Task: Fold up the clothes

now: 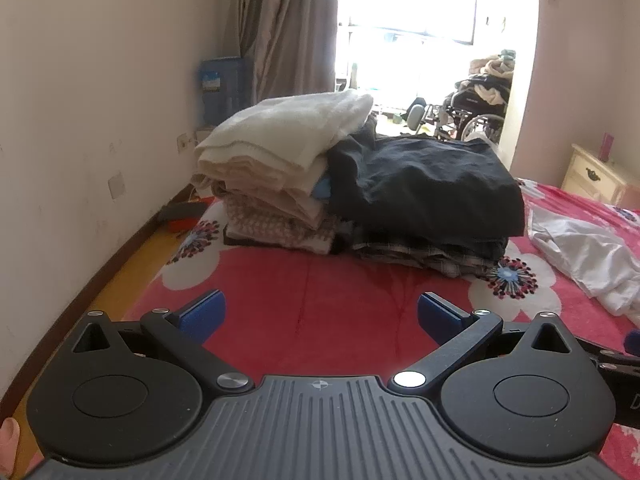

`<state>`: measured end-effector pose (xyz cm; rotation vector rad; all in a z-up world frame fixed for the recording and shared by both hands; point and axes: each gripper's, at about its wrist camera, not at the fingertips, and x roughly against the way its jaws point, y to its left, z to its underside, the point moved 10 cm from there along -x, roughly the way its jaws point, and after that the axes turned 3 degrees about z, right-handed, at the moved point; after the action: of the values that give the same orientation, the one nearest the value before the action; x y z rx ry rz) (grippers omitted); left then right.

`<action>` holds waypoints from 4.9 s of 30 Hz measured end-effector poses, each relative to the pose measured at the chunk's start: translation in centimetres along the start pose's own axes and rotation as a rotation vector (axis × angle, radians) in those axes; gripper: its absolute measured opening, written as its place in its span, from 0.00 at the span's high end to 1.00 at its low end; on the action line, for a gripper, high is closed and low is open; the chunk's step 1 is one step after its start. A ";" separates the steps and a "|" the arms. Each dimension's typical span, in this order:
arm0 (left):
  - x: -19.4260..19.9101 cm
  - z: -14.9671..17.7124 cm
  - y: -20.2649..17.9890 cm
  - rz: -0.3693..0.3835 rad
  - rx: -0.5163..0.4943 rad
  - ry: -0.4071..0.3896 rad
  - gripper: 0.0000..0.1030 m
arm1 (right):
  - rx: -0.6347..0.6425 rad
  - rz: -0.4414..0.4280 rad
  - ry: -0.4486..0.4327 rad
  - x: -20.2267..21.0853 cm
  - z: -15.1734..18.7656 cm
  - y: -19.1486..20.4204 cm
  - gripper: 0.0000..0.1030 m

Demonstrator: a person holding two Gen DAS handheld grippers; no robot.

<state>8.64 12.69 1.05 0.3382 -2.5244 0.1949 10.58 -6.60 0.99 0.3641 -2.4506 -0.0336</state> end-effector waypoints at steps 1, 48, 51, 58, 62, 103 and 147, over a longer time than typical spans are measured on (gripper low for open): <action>-0.1 0.1 0.0 0.000 0.005 0.004 0.00 | 0.001 0.001 0.002 0.0 0.0 0.0 0.00; -1.6 -3.1 0.4 -0.022 -0.041 -0.068 0.00 | 0.084 0.098 0.006 -2.7 -3.1 2.5 0.00; -1.7 -3.2 0.4 -0.022 -0.047 -0.074 0.00 | 0.088 0.100 0.007 -2.8 -3.1 2.5 0.00; -1.8 -3.3 0.5 -0.026 -0.053 -0.080 0.00 | 0.090 0.107 0.015 -3.1 -2.6 2.3 0.00; -1.9 -3.3 0.5 -0.027 -0.053 -0.077 0.00 | 0.089 0.111 0.018 -3.1 -2.5 2.2 0.00; -2.0 -3.4 0.8 -0.030 -0.036 -0.080 0.00 | 0.097 0.119 0.020 -3.3 -2.3 2.6 0.00; -1.9 -3.1 0.6 -0.018 -0.037 -0.070 0.00 | 0.102 0.141 0.023 -3.4 -2.3 2.3 0.00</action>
<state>11.70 14.29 2.49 0.3583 -2.5892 0.1319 13.97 -3.33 1.02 0.2330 -2.4545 0.1553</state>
